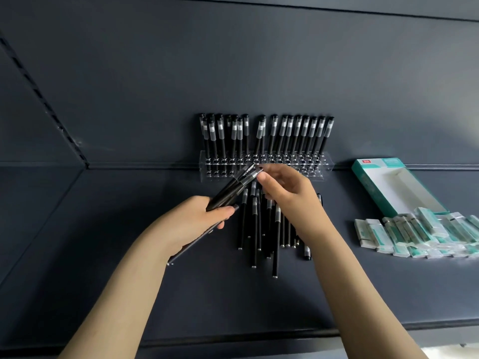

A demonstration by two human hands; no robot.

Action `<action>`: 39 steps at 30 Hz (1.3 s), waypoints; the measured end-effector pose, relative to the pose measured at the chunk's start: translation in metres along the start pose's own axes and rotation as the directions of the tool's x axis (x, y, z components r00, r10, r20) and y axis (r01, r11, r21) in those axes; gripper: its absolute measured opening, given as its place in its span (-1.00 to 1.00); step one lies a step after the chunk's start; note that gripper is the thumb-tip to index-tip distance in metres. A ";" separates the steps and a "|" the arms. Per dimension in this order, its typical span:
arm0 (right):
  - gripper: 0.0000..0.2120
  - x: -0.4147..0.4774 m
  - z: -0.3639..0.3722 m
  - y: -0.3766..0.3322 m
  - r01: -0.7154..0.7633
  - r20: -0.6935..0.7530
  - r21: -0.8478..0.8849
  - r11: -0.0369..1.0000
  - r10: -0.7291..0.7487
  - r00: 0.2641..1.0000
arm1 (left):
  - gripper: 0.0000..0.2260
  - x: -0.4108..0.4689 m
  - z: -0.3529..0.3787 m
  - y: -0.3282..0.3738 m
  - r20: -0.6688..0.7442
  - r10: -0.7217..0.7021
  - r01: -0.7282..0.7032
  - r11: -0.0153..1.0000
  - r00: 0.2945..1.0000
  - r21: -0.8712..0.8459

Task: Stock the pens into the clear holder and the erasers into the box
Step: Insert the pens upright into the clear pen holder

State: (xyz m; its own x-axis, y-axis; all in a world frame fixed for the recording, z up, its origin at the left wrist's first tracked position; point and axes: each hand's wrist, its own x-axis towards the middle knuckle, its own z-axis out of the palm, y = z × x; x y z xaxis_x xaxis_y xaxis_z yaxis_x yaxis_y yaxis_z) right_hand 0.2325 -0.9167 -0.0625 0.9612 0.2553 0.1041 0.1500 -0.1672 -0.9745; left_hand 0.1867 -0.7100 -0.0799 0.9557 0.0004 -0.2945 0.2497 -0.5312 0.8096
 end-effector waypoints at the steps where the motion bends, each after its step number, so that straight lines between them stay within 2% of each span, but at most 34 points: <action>1: -0.81 0.002 0.002 -0.003 -0.016 -0.014 0.053 0.998 0.017 1.000 | -0.62 0.001 0.001 0.002 0.016 0.015 -0.015 1.000 1.000 0.000; 6: -0.85 0.015 0.004 -0.014 -0.078 -0.058 0.275 0.958 0.098 0.994 | -0.65 0.009 0.000 0.008 0.046 0.077 -0.077 0.997 0.996 -0.001; 10: -0.75 0.022 -0.003 -0.018 -0.068 -0.089 0.452 0.889 0.121 0.989 | -0.61 0.015 -0.001 0.017 0.086 0.133 -0.129 0.990 0.987 -0.060; 14: -0.83 0.034 -0.014 -0.022 0.089 -0.268 0.531 0.843 0.067 0.961 | -0.62 0.023 -0.003 0.020 0.135 0.221 -0.190 0.959 0.966 -0.208; 17: -0.84 0.049 -0.026 -0.022 0.261 -0.475 0.565 0.783 0.051 0.878 | -0.58 0.031 -0.008 0.016 0.080 0.195 -0.165 0.944 0.978 -0.285; 18: -0.84 0.054 -0.030 -0.022 0.312 -0.536 0.532 0.787 0.027 0.844 | -0.59 0.033 -0.009 0.015 0.056 0.186 -0.156 0.927 0.981 -0.340; 21: -0.83 0.062 -0.036 -0.020 0.403 -0.653 0.360 0.841 -0.081 0.753 | -0.78 0.040 -0.009 0.012 -0.020 0.119 -0.113 0.859 0.993 -0.499; 24: -0.83 0.066 -0.033 -0.023 0.401 -0.675 0.136 0.906 -0.212 0.707 | -0.82 0.045 -0.011 0.010 -0.055 0.099 -0.113 0.826 0.994 -0.553; 27: -0.83 0.069 -0.018 -0.026 0.366 -0.603 -0.054 0.929 -0.323 0.729 | -0.80 0.050 -0.011 0.009 -0.075 0.106 -0.130 0.819 0.992 -0.559; 32: -0.87 0.078 0.001 -0.026 0.330 -0.487 -0.256 0.909 -0.416 0.768 | -0.80 0.054 -0.008 0.004 -0.106 0.106 -0.148 0.783 0.989 -0.605; 39: -0.90 0.091 0.010 -0.019 0.340 -0.360 -0.405 0.849 -0.490 0.794 | -0.77 0.054 -0.007 0.004 -0.129 0.097 -0.158 0.732 0.987 -0.663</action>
State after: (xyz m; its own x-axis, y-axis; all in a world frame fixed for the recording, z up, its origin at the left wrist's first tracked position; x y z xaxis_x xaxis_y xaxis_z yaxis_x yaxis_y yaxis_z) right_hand 0.3149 -0.8805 -0.0369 0.7729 -0.0586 0.6318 0.5478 -0.4407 -0.7111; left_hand 0.2400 -0.7057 -0.0888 0.9874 0.0583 -0.1469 0.1349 0.1732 0.9756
